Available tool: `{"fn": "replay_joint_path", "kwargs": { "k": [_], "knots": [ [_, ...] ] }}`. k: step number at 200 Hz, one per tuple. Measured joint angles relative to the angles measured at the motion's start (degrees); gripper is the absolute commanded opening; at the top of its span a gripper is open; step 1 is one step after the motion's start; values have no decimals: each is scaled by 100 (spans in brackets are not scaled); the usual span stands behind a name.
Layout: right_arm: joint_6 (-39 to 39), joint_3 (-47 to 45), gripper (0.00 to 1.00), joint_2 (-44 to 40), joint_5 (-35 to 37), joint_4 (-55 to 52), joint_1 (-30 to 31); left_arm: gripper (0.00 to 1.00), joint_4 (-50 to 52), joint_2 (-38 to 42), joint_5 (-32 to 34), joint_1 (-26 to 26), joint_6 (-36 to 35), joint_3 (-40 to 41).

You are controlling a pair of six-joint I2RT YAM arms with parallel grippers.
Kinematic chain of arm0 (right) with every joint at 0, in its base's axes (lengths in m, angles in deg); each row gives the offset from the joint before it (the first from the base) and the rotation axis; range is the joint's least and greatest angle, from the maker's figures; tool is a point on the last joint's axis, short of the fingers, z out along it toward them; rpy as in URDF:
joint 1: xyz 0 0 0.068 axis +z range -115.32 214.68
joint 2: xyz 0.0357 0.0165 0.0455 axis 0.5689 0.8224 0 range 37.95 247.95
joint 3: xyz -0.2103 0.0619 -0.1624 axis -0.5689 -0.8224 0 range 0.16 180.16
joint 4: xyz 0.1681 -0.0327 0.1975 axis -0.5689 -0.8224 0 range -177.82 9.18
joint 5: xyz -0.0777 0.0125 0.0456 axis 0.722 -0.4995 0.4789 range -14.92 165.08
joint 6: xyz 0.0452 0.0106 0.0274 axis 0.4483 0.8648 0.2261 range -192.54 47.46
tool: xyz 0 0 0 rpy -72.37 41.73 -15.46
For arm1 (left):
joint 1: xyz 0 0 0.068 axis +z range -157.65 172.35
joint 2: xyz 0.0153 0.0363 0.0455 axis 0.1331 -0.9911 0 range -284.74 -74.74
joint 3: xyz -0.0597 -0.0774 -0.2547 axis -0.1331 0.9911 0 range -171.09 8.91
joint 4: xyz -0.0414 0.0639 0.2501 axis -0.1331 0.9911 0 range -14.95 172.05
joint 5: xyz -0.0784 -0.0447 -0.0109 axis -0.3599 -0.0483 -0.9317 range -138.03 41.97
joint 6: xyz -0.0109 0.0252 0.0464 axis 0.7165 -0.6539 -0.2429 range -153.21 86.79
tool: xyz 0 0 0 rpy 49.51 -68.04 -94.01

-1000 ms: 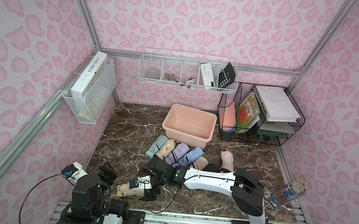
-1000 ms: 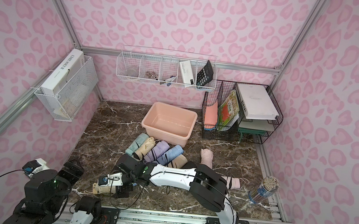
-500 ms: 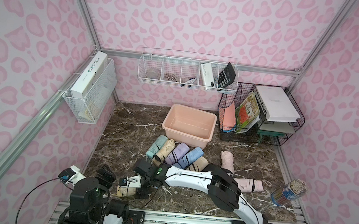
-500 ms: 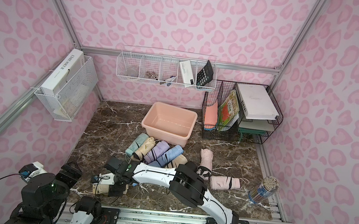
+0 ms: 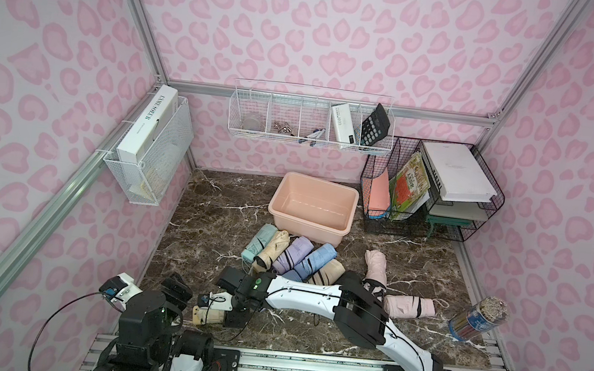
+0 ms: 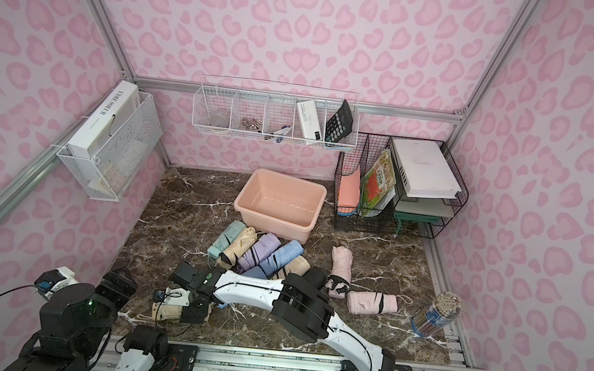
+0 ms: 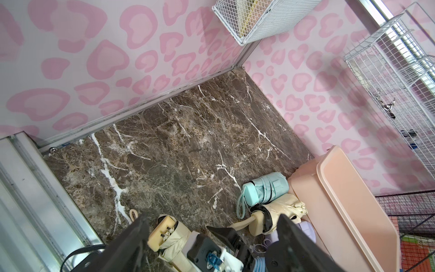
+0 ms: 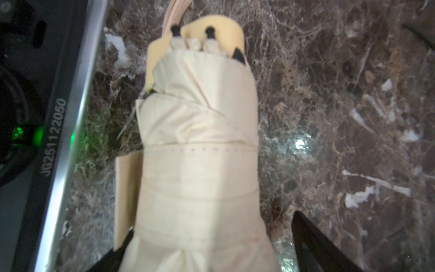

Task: Put the umbrella into the storage box
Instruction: Pick up the umbrella from the center of the board.

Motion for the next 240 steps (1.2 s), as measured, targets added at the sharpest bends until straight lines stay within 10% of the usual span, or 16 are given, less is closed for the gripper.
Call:
{"fn": "replay_joint_path", "kwargs": {
  "k": [127,240],
  "knots": [
    [-11,22,1,-160,33,-293,11,85,-20,-219,-39,0,81,31],
    [1436,-1626,0,-1862,-885,846,-798,90,-422,-551,-146,0,-214,-579]
  ]
}}
